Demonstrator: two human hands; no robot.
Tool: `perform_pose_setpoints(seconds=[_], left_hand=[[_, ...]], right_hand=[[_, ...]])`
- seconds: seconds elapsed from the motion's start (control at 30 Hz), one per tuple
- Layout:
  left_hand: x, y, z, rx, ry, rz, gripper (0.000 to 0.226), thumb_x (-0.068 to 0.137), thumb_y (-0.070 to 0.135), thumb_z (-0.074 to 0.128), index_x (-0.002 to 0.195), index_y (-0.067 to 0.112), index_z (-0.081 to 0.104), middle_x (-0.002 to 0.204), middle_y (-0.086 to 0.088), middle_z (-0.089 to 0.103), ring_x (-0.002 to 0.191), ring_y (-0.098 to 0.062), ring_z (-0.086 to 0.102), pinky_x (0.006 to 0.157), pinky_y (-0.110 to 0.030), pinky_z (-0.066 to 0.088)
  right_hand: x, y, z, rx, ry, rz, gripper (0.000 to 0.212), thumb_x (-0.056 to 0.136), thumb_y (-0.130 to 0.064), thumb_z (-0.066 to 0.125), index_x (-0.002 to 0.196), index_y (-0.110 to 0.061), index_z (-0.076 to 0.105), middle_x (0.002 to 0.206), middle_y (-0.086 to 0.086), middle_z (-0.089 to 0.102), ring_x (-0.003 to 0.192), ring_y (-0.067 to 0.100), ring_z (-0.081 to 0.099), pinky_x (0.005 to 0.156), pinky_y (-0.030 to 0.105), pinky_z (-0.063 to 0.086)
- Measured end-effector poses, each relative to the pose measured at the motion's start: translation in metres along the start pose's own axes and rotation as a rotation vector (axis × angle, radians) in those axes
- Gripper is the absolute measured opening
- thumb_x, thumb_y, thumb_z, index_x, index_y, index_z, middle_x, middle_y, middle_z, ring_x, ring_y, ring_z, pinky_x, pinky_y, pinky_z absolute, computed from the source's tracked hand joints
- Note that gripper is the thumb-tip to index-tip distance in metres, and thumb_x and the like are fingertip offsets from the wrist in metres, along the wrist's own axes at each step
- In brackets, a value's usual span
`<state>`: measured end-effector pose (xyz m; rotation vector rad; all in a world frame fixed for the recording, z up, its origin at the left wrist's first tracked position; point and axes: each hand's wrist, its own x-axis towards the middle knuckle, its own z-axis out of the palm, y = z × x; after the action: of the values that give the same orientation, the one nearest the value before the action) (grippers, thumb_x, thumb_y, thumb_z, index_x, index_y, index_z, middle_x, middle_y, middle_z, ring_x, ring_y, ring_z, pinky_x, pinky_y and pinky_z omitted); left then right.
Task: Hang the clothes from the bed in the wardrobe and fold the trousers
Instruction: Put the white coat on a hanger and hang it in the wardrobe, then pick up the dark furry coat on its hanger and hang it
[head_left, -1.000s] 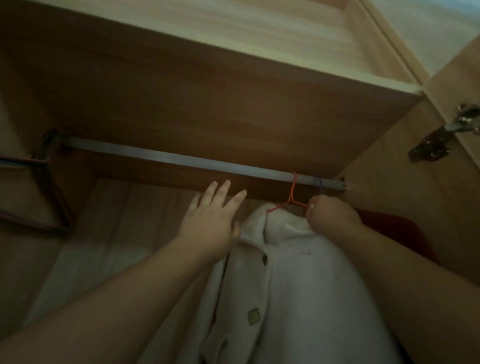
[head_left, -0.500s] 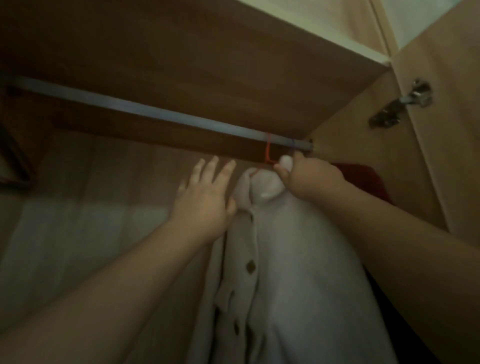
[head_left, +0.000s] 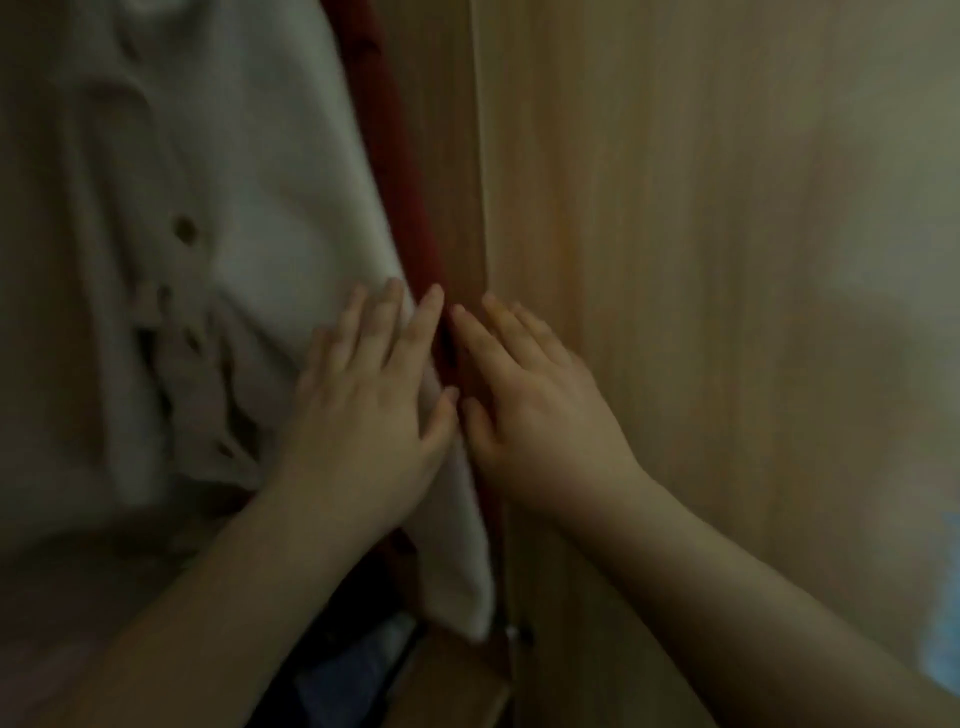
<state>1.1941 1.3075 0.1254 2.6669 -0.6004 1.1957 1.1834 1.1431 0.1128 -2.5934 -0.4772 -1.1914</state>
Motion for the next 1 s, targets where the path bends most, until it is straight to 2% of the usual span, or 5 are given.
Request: perform_pose_setpoints(seconds=[0.37, 0.47, 0.63, 0.8, 1.0], left_hand=[[-0.129, 0.227, 0.101, -0.243, -0.365, 0.178, 0.077, 0.092, 0.059, 0.030, 0.158, 0.037, -0.004, 0.168, -0.002, 0.008, 0.154, -0.026, 0.004, 0.124, -0.049, 0.012], [-0.157, 0.310, 0.114, -0.306, -0.447, 0.243, 0.077, 0.089, 0.056, 0.033, 0.159, 0.033, 0.011, 0.166, -0.006, 0.019, 0.153, -0.028, 0.014, 0.122, -0.050, 0.019], [-0.204, 0.452, 0.133, -0.446, -0.556, 0.295, 0.077, 0.087, 0.061, 0.023, 0.159, 0.034, 0.013, 0.167, -0.005, 0.016, 0.154, -0.027, 0.012, 0.122, -0.050, 0.019], [-0.236, 0.571, 0.142, -0.548, -0.652, 0.359, 0.073, 0.093, 0.062, 0.020, 0.158, 0.039, -0.004, 0.168, 0.001, -0.008, 0.154, -0.022, -0.012, 0.124, -0.045, -0.001], [-0.249, 0.657, 0.154, -0.550, -0.671, 0.470, 0.075, 0.090, 0.060, 0.020, 0.158, 0.037, -0.005, 0.169, -0.004, -0.003, 0.154, -0.025, -0.009, 0.123, -0.046, 0.000]], right_hand=[[-0.295, 0.143, -0.089, -0.265, -0.240, 0.462, 0.071, 0.091, -0.039, 0.048, 0.158, -0.029, 0.024, 0.165, 0.001, 0.024, 0.153, 0.021, 0.017, 0.121, 0.043, 0.022], [-0.370, 0.180, -0.135, -0.302, -0.242, 0.612, 0.069, 0.091, -0.040, 0.047, 0.156, -0.025, 0.031, 0.164, 0.004, 0.028, 0.152, 0.025, 0.023, 0.121, 0.045, 0.025], [-0.489, 0.238, -0.227, -0.346, -0.274, 0.847, 0.069, 0.094, -0.046, 0.039, 0.159, -0.034, 0.018, 0.167, -0.007, 0.012, 0.155, 0.014, 0.004, 0.125, 0.040, 0.013], [-0.582, 0.276, -0.292, -0.416, -0.268, 0.982, 0.069, 0.090, -0.039, 0.048, 0.156, -0.027, 0.031, 0.164, 0.002, 0.027, 0.153, 0.023, 0.020, 0.119, 0.052, 0.029], [-0.639, 0.309, -0.337, -0.427, -0.295, 1.064, 0.069, 0.093, -0.038, 0.053, 0.157, -0.029, 0.028, 0.165, 0.001, 0.024, 0.153, 0.024, 0.018, 0.119, 0.051, 0.028]])
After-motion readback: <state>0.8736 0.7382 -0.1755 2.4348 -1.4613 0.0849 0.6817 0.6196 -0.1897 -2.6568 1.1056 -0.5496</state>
